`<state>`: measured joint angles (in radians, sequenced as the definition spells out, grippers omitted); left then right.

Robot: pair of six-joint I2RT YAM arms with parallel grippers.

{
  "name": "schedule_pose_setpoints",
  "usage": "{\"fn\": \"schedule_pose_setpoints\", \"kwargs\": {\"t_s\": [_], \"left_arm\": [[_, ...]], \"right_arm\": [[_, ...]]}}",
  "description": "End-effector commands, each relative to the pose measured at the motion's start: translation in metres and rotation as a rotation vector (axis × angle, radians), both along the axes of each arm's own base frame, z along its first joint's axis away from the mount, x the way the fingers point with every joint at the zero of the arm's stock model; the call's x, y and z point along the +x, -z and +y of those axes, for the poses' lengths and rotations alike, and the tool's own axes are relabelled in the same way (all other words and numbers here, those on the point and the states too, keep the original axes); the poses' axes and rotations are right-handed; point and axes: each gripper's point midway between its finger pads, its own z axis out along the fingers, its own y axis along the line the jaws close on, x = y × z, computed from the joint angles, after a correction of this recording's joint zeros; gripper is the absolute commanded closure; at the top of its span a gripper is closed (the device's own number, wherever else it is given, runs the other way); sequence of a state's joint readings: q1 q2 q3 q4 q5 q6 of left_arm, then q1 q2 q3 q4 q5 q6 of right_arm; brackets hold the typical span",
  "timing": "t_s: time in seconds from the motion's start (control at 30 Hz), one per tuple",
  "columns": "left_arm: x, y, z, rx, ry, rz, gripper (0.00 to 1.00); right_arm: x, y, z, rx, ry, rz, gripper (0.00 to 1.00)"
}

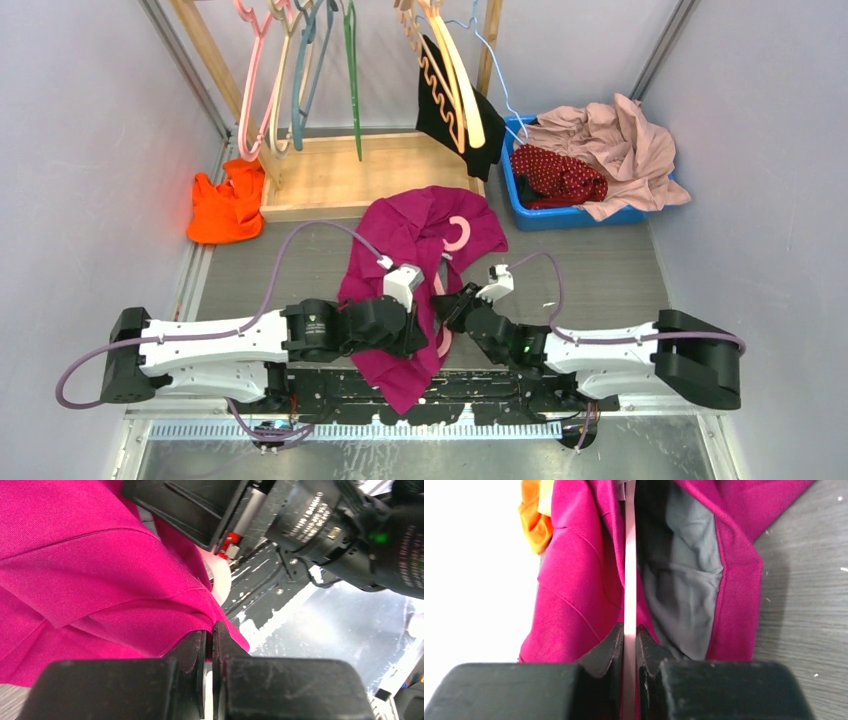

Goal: Place the skirt on the hanger
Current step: Hang the skirt on the hanger.

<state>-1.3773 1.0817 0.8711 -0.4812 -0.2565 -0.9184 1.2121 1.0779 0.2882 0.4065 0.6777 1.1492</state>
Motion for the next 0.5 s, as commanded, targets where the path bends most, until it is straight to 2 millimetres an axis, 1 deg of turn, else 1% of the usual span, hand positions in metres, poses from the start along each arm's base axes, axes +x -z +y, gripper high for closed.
{"fn": "schedule_pose_setpoints", "kwargs": {"t_s": [0.0, 0.1, 0.2, 0.33, 0.47], "left_arm": [[0.005, 0.007, -0.004, -0.046, -0.055, -0.004, 1.00], [0.003, 0.023, 0.002, -0.029, -0.067, 0.016, 1.00], [0.002, 0.032, 0.006, -0.017, -0.071, 0.030, 1.00], [0.001, 0.037, 0.009, 0.001, -0.070, 0.032, 1.00], [0.000, 0.036, 0.007, -0.002, -0.065, 0.036, 1.00]], "right_arm": [[-0.001, 0.006, 0.004, 0.072, 0.039, 0.007, 0.80], [-0.012, 0.029, 0.004, 0.032, -0.010, 0.051, 0.68], [-0.020, 0.038, 0.003, -0.003, -0.055, 0.076, 0.59], [-0.026, 0.030, 0.000, -0.045, -0.101, 0.069, 0.49], [-0.026, 0.020, -0.008, -0.158, -0.129, 0.055, 0.32]]}}
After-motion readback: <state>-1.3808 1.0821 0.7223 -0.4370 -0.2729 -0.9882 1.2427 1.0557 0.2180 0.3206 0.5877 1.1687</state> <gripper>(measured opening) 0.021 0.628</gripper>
